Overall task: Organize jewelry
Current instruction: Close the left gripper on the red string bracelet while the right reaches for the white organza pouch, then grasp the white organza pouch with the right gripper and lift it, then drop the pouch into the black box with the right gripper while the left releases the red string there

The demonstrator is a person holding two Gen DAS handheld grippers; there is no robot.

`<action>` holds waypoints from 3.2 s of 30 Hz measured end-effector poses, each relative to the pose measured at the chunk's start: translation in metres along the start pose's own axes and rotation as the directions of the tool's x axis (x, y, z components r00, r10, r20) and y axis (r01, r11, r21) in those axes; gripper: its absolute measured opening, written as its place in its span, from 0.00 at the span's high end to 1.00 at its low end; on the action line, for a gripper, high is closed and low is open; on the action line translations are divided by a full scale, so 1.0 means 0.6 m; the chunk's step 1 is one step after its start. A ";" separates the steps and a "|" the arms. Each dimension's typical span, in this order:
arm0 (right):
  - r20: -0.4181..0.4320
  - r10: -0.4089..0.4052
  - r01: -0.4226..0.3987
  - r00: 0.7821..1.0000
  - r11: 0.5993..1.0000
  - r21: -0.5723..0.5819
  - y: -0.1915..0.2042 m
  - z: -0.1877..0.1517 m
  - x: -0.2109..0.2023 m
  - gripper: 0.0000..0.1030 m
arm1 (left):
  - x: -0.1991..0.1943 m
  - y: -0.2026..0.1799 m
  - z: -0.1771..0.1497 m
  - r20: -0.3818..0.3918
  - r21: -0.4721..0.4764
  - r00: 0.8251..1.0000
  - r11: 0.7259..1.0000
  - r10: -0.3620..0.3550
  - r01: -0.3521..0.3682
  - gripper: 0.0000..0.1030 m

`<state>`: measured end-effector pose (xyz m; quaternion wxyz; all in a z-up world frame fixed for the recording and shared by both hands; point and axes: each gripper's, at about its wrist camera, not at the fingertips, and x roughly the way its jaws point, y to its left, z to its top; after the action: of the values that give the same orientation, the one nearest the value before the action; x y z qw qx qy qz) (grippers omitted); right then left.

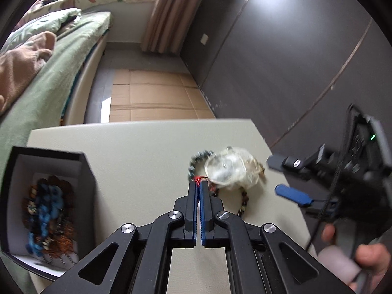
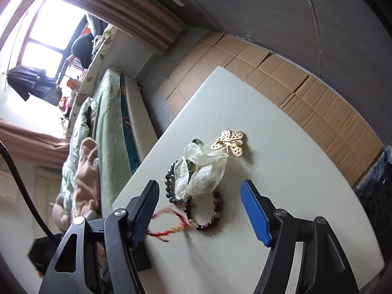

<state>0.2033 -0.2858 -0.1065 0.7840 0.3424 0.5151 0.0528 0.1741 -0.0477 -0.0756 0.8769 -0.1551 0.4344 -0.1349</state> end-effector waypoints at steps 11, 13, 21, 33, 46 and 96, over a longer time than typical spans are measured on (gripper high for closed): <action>-0.025 -0.103 0.101 0.994 0.992 -0.078 0.033 0.005 0.071 0.43 | -0.025 0.054 0.039 0.047 -0.072 0.999 0.997 -0.013 0.016 0.99; -0.031 -0.120 0.117 0.992 0.989 -0.090 0.037 0.005 0.080 0.49 | -0.029 0.061 0.045 0.052 -0.081 0.999 0.997 -0.016 0.020 0.99; -0.021 -0.097 0.095 0.995 0.993 -0.076 0.026 -0.002 0.069 0.93 | -0.057 0.088 0.048 0.079 -0.124 0.997 0.992 -0.020 0.029 0.99; 0.142 0.091 -0.073 0.986 0.989 -0.129 0.054 -0.018 -0.024 0.94 | -0.119 0.093 0.026 0.131 -0.129 0.991 0.991 0.004 0.013 0.99; 0.056 -0.059 0.069 0.997 0.979 -0.191 0.064 -0.044 0.008 0.41 | -0.151 0.096 0.009 0.152 -0.126 0.988 0.992 0.026 -0.007 0.99; 0.138 0.198 -0.145 0.970 0.935 -0.324 0.165 -0.098 -0.037 0.96 | -0.206 0.152 0.006 0.195 -0.180 0.978 0.983 0.071 -0.035 0.99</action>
<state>0.1705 -0.1918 -0.0447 0.8612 0.2613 0.4003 0.1726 0.1138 0.0824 -0.0204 0.9025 -0.2332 0.3578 -0.0563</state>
